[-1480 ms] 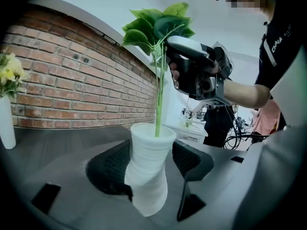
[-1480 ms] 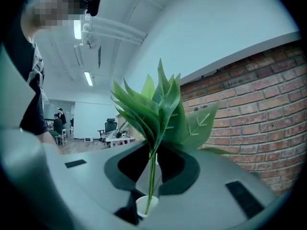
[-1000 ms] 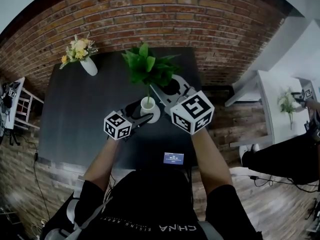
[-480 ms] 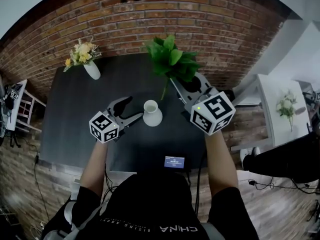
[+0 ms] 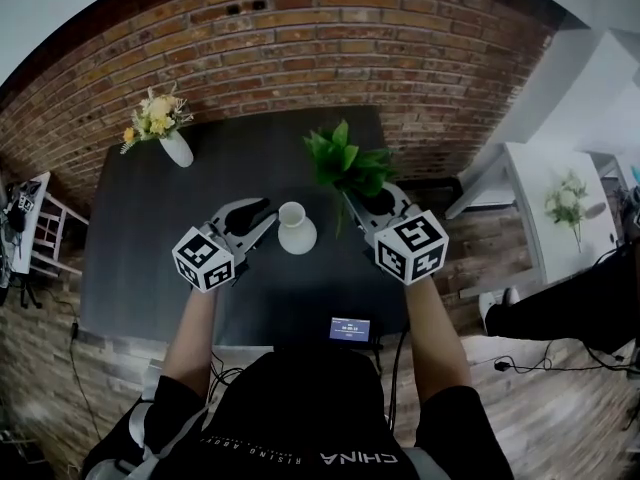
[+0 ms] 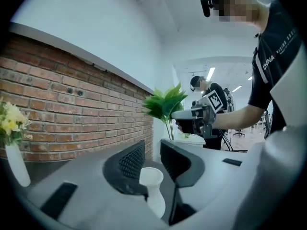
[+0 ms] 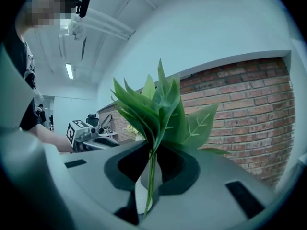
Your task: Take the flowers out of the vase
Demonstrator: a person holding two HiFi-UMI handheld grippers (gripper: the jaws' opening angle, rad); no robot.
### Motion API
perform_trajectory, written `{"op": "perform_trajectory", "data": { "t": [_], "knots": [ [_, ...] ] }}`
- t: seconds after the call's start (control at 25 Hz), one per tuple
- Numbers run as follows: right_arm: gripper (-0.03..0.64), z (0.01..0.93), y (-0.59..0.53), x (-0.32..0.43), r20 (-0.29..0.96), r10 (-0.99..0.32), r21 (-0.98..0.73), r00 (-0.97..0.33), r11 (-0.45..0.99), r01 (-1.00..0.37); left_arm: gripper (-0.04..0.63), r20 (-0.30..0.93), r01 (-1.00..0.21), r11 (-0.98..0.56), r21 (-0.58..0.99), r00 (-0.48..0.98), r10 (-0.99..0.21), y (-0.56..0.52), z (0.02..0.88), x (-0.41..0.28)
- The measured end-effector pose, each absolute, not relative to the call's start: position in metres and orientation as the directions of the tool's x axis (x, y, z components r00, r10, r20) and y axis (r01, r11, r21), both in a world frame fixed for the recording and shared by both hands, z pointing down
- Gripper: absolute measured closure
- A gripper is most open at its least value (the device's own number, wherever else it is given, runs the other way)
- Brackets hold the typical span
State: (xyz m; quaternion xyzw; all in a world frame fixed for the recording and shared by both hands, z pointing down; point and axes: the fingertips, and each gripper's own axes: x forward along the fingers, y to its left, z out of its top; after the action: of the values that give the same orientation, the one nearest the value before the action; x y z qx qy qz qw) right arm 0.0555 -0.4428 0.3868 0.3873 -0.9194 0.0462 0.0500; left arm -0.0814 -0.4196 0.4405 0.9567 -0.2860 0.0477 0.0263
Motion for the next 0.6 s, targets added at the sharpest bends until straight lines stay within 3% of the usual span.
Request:
{"op": "perform_trajectory", "data": {
  "t": [0.12,0.6],
  "knots": [
    [0.560,0.405,-0.436,0.061,0.145,-0.707,-0.082,-0.692,0.689,-0.720,0.592,0.070,-0.573,-0.819,0.039,0.819,-0.570,-0.416,0.439,-0.081],
    [0.560,0.425,-0.430,0.076,0.134,-0.663,-0.171,-0.737,0.717,-0.676,0.594,0.070,-0.621,-0.775,0.116,0.784,-0.617,-0.393,0.455,-0.072]
  ]
}}
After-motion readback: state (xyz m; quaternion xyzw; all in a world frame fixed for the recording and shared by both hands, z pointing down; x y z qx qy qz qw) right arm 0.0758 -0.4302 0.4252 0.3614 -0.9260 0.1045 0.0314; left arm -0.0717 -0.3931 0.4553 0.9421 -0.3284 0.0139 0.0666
